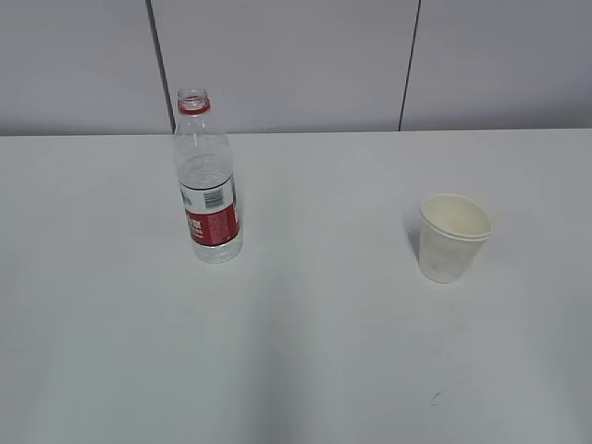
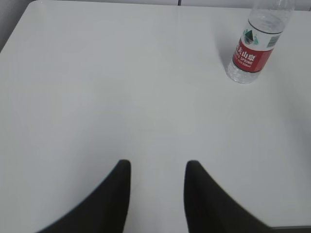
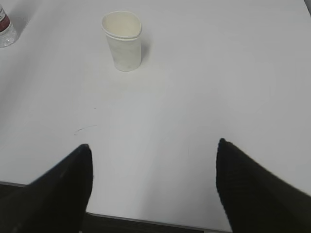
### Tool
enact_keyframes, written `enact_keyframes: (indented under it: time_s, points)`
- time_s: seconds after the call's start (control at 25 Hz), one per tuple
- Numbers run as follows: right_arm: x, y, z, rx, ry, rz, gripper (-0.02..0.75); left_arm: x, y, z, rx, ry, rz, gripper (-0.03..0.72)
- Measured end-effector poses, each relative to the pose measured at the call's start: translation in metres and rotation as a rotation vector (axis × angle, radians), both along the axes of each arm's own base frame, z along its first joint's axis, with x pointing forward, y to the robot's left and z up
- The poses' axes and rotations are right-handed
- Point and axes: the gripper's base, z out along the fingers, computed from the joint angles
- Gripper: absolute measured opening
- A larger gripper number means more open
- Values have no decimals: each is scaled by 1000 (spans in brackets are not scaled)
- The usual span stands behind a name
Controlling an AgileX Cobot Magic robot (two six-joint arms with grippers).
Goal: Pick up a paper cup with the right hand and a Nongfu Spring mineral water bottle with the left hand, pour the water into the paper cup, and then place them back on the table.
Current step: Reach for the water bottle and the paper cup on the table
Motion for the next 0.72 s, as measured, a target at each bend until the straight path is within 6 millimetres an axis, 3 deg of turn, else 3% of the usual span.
enact_keyframes:
  time_s: [0.72]
  points:
    - [0,0,0,-2,0,-1,587,0,0,0,0,0,0,239]
